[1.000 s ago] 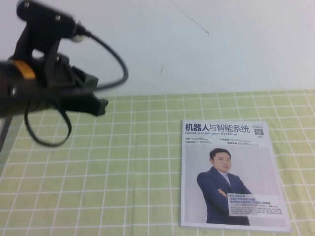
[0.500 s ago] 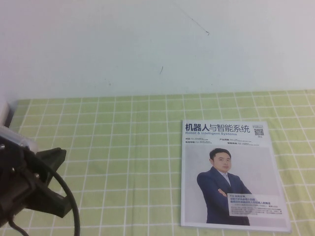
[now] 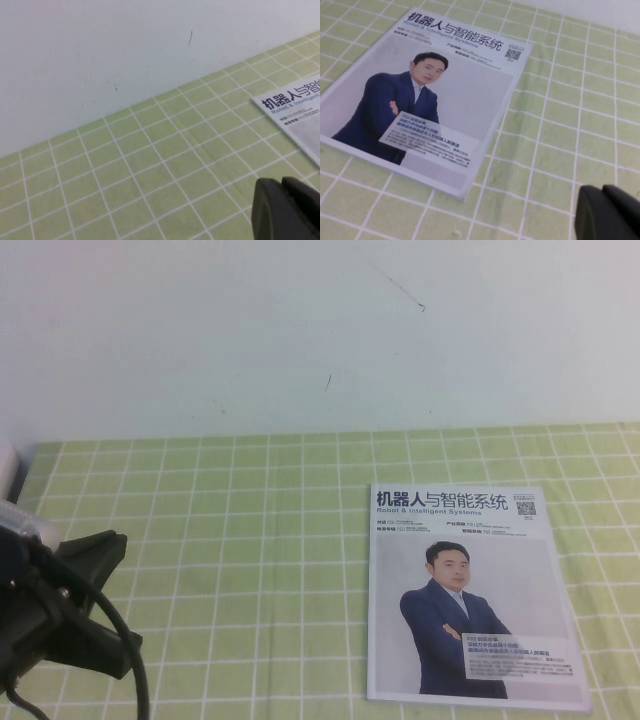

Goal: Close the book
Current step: 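Close the open booklet and leave it lying on the table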

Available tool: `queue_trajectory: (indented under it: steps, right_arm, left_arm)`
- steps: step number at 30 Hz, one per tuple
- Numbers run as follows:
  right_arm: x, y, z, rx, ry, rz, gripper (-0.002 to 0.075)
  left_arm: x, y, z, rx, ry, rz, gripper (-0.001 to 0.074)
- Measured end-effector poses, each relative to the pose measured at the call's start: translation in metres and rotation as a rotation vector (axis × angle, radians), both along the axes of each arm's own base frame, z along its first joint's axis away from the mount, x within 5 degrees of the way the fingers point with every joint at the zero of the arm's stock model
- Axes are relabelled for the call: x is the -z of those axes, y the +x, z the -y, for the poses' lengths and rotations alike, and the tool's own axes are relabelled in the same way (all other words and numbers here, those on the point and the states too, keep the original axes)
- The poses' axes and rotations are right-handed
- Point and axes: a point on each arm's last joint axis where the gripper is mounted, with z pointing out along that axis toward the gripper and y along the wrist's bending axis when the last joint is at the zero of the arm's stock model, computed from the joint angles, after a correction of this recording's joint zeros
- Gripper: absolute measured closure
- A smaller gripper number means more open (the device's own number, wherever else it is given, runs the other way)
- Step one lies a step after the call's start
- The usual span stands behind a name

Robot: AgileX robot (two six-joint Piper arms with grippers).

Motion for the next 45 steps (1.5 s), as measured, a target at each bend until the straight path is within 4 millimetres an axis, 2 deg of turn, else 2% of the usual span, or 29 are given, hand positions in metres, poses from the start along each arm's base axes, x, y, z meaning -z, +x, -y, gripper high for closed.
queue_trajectory:
  steps: [9, 14, 18, 26, 28, 34, 39, 45]
  right_arm:
    - [0.0, 0.0, 0.0, 0.0, 0.002, 0.0, 0.0729]
    - [0.0, 0.0, 0.0, 0.0, 0.002, 0.0, 0.0729]
    - [0.0, 0.0, 0.0, -0.001, 0.004, -0.001, 0.0729]
    - [0.0, 0.0, 0.0, -0.001, 0.004, -0.001, 0.0729]
    - [0.0, 0.0, 0.0, -0.001, 0.004, -0.001, 0.0729]
    - [0.0, 0.0, 0.0, 0.0, 0.004, 0.001, 0.0729]
    - [0.0, 0.0, 0.0, -0.001, 0.006, 0.003, 0.0729]
    - [0.0, 0.0, 0.0, -0.001, 0.006, 0.003, 0.0729]
  left_arm:
    - [0.0, -0.001, 0.0, 0.001, 0.001, -0.002, 0.0738]
    - [0.007, -0.019, -0.013, -0.035, -0.011, 0.026, 0.0738]
    - [0.025, -0.042, -0.029, -0.092, -0.023, 0.062, 0.0738]
    - [0.087, -0.08, -0.049, -0.201, -0.031, 0.104, 0.0738]
    - [0.096, -0.085, -0.05, -0.215, -0.037, 0.127, 0.0738]
    - [0.1, -0.098, -0.053, -0.23, -0.038, 0.134, 0.0738]
    - [0.109, -0.101, -0.052, -0.22, -0.016, 0.043, 0.0738]
    - [0.109, -0.101, -0.051, -0.218, -0.013, 0.032, 0.0738]
